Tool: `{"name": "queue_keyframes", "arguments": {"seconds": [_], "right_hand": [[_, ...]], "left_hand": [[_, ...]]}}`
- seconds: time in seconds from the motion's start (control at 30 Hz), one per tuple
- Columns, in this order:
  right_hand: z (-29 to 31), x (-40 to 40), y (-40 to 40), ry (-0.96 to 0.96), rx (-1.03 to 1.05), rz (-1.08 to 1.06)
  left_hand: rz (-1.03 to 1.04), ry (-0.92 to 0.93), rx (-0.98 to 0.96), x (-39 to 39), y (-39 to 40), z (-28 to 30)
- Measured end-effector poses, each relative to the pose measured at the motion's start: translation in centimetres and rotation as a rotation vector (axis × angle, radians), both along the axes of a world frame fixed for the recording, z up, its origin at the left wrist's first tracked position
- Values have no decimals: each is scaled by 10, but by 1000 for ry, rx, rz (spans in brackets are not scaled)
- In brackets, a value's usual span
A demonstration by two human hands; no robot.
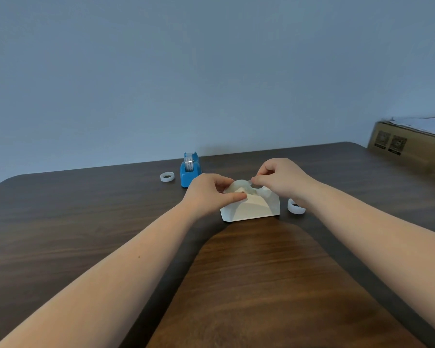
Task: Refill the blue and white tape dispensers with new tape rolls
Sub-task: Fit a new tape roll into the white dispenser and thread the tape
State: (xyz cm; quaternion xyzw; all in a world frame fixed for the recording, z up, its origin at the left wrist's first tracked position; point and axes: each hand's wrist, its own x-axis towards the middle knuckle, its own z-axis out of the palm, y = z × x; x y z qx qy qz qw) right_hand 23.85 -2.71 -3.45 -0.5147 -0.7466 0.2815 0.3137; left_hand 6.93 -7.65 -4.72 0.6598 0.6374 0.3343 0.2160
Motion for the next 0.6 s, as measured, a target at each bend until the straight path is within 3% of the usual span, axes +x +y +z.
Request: {"name": "queue_keyframes", "arguments": {"seconds": [0.6], "right_hand": [[5,46,3,39,-60,-142]], "left_hand": [[18,-15,-26,-1,0,1]]}}
